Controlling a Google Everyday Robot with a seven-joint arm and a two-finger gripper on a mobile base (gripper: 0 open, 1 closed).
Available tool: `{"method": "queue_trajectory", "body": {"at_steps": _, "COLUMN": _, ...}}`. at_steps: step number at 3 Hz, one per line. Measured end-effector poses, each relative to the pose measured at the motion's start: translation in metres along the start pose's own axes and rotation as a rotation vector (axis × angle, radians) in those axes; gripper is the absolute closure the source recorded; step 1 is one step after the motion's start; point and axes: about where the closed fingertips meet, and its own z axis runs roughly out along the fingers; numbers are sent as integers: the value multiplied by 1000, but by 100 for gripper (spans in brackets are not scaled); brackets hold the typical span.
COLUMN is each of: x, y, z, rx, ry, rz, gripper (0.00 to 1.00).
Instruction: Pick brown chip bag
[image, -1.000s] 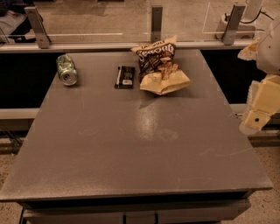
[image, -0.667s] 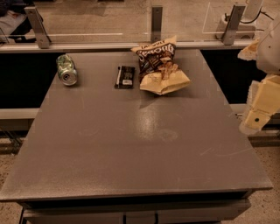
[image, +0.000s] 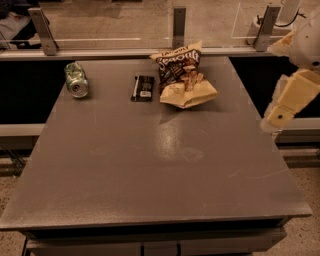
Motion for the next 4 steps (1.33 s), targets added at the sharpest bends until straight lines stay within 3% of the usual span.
{"method": "queue_trajectory", "body": {"at_steps": 2, "x": -70, "y": -97, "z": 27, "rx": 107, "ry": -229, "rz": 122, "gripper": 0}}
{"method": "queue_trajectory", "body": {"at_steps": 3, "x": -89, "y": -135, "z": 68, "rx": 99, "ry": -260, "rz": 226, "gripper": 0}}
{"method": "queue_trajectory", "body": {"at_steps": 4, "x": -105, "y": -150, "z": 117, "rx": 56, "ry": -258, "rz": 328, "gripper": 0}}
